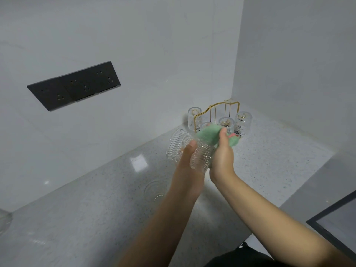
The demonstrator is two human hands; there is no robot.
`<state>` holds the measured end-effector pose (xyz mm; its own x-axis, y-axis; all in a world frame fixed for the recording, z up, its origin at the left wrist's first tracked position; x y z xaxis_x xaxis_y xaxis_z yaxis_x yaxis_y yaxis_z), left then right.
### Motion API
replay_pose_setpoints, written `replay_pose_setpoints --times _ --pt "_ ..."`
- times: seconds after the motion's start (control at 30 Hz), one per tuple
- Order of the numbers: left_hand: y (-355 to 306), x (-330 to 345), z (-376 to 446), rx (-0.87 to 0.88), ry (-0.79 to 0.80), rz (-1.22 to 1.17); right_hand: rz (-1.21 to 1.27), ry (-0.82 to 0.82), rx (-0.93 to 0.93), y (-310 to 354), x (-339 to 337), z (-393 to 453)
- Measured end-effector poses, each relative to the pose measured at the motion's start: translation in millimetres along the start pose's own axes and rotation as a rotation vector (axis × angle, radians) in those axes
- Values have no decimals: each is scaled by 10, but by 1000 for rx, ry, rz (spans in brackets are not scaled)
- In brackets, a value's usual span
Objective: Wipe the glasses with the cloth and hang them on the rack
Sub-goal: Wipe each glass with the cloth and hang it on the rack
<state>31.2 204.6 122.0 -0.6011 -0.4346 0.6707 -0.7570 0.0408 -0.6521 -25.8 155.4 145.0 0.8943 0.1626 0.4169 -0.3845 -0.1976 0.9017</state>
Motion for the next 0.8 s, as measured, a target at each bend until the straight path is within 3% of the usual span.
replay_pose_setpoints --times 0.2,0.3,0.43,0.53,0.67,0.8 --pt "-27 -151 40 82 -79 130 -258 79 -97 -125 7 -191" --pt "-61 -168 -26 132 49 212 -377 121 -69 -10 -24 -62" --pt "-90 -191 -115 155 65 405 -415 184 9 43 -28 56" --pt "-55 -257 -112 104 39 526 -344 182 -57 144 4 71" --pt "-184 -271 -151 -26 126 520 -314 244 -216 156 35 0" --pt "-295 -246 -188 -216 315 390 -91 226 -252 105 -5 -54"
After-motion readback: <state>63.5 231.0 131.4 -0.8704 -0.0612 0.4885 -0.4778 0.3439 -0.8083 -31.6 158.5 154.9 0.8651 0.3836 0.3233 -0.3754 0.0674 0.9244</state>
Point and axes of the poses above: each hand's wrist, its own z-axis towards the middle knuckle, its own x-axis out of the palm, y = z × x, the point moved 2 cm from there along z, towards the middle knuckle, and after that the axes turned 10 degrees about -x, right-handed, at the moved point
